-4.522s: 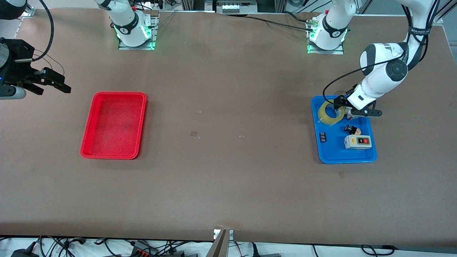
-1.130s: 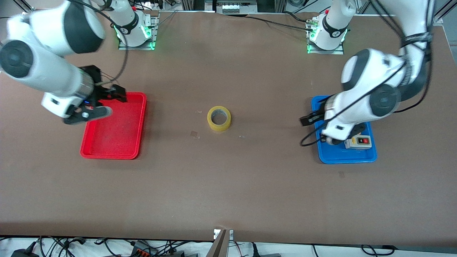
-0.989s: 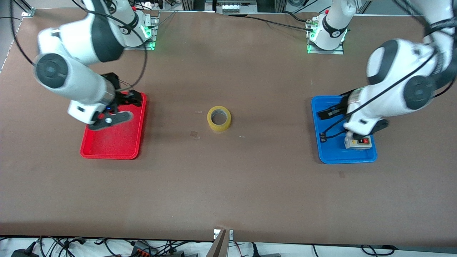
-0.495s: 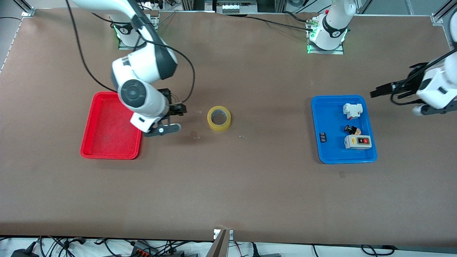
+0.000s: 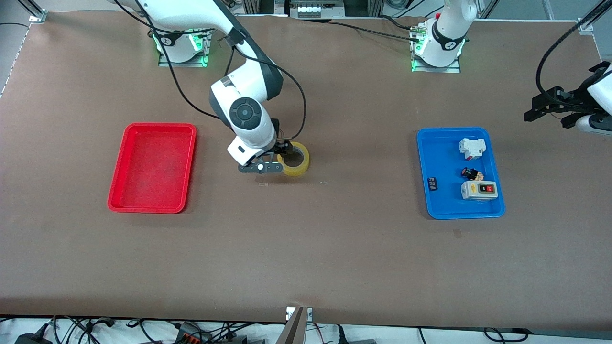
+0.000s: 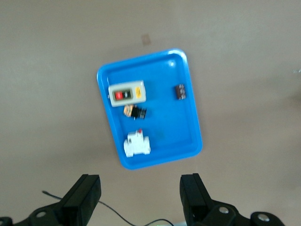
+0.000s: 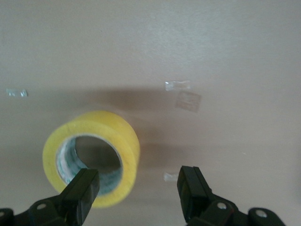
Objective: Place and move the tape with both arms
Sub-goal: 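Lower the right gripper and grasp the rim of the tape roll, then carry the tape with the right gripper into the red tray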
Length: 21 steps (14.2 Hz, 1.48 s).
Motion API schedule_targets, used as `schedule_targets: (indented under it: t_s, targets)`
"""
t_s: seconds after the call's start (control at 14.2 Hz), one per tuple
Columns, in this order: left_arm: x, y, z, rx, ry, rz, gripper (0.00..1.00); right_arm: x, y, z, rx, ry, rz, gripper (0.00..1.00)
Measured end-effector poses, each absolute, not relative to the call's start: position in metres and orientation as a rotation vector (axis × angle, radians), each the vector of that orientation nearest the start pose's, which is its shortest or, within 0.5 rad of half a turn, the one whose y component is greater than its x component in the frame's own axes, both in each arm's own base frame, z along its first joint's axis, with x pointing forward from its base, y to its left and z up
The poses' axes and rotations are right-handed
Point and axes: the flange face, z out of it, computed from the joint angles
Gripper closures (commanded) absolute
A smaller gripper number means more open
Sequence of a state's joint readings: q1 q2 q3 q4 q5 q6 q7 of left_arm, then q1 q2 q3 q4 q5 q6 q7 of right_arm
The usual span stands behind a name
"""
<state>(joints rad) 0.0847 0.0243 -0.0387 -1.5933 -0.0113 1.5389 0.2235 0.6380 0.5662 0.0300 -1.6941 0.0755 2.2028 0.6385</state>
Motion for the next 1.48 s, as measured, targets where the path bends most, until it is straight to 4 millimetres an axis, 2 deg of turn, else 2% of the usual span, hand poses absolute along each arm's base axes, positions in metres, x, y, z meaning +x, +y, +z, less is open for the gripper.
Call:
schedule_targets:
  t_s: [0.14,0.28,0.57,0.71,0.99,1.06,1.34,1.48]
  targets:
    - [0.557,0.020,0.601,-3.147,0.287,0.103,0.00,0.526,0.418,0.244,-3.109,0.052,0.131,0.00]
    - [0.555,0.025,0.603,-3.148,0.271,0.096,0.00,0.522,0.423,0.231,-3.114,0.039,0.140,0.00]
    - [0.549,0.021,0.602,-3.152,0.224,0.167,0.00,0.519,0.429,0.220,-3.120,0.029,0.152,0.01]
    - [0.548,0.021,0.600,-3.152,0.218,0.180,0.00,0.518,0.429,0.215,-3.124,0.029,0.160,0.21]
    - [0.549,0.025,0.597,-3.153,0.204,0.185,0.00,0.517,0.428,0.202,-3.135,0.030,0.184,0.87]
    - [0.550,0.025,0.597,-3.153,0.204,0.173,0.00,0.517,0.427,0.201,-3.136,0.030,0.185,0.99]
    - [0.552,0.025,0.597,-3.154,0.132,0.158,0.00,0.527,0.430,0.214,-3.124,0.040,0.150,1.00]
    - [0.552,0.025,0.599,-3.154,0.066,0.145,0.00,0.544,0.422,0.239,-3.124,0.071,0.119,1.00]
